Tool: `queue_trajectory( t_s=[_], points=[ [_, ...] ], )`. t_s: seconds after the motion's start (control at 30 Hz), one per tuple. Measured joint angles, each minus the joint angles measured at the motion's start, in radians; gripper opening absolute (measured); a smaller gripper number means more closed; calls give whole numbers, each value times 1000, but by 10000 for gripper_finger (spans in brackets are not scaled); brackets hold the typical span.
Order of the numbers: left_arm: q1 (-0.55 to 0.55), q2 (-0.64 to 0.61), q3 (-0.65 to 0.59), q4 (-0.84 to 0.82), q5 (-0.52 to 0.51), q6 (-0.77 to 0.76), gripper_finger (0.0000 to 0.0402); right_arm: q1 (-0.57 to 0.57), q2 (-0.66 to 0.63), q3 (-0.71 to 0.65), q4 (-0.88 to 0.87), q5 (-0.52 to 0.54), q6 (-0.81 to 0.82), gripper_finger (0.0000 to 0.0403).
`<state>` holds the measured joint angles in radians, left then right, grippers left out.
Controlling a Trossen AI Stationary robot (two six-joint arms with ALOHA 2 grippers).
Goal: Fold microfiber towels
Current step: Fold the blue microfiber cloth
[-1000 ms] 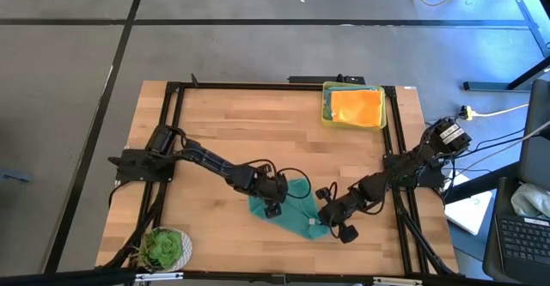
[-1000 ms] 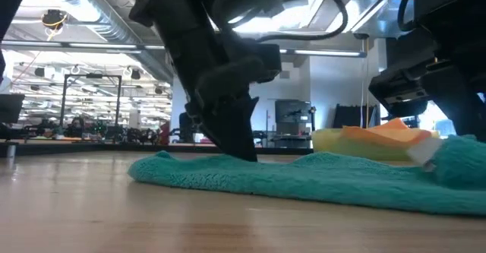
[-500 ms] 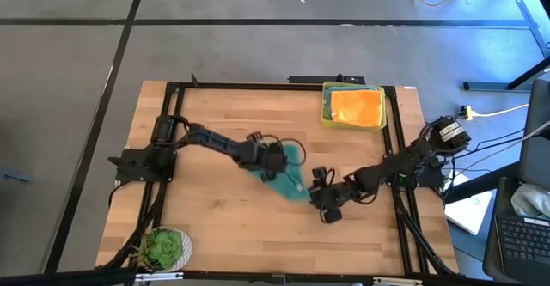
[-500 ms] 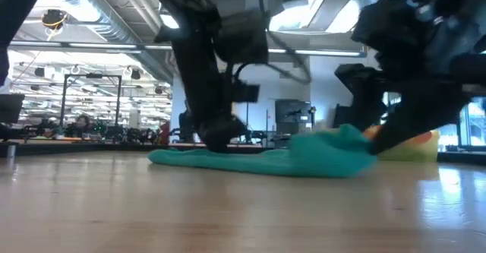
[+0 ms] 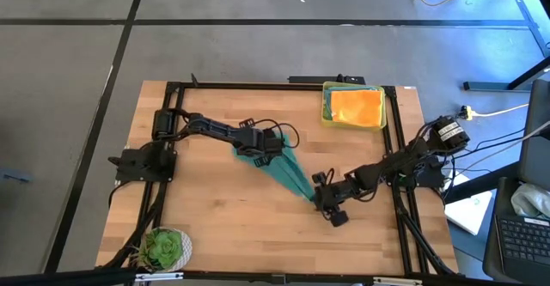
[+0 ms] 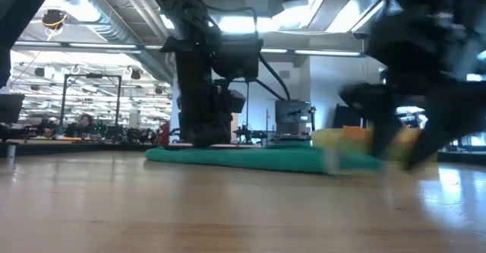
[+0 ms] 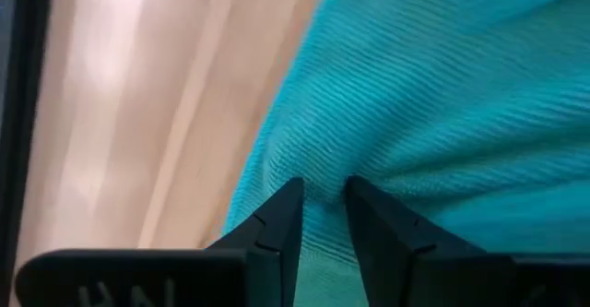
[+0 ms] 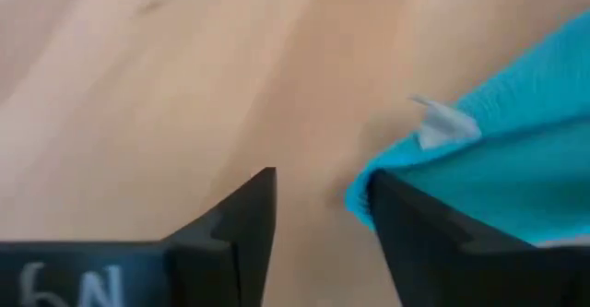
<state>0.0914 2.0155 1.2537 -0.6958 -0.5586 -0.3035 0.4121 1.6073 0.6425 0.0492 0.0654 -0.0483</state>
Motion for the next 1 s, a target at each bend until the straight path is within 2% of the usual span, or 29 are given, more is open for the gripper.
queue_trajectory(
  t_s=[0.07,0.13,0.3,0.63,0.7,0.77,0.9,1.0],
  points=[
    [-1,-11,-2,-19,13,-1,85,19,2,-40,13,-66,57,149],
    [-9,-27,-3,-34,27,-11,85,34,0,-75,35,-74,106,129],
    [-41,-52,-2,-18,19,-25,85,59,-3,-119,73,4,150,94],
    [-154,-61,0,-14,150,-75,85,64,-20,-54,66,30,41,99],
    [-188,-61,0,-2,160,-88,85,64,-20,-49,40,100,20,105],
    [-223,-61,0,13,166,-111,85,64,-22,-38,7,218,-10,111],
    [-290,-61,0,8,215,-198,85,53,-29,-35,39,569,-115,113],
    [-361,-64,-16,6,243,-273,85,15,-30,-42,92,663,-200,111]
  ],
)
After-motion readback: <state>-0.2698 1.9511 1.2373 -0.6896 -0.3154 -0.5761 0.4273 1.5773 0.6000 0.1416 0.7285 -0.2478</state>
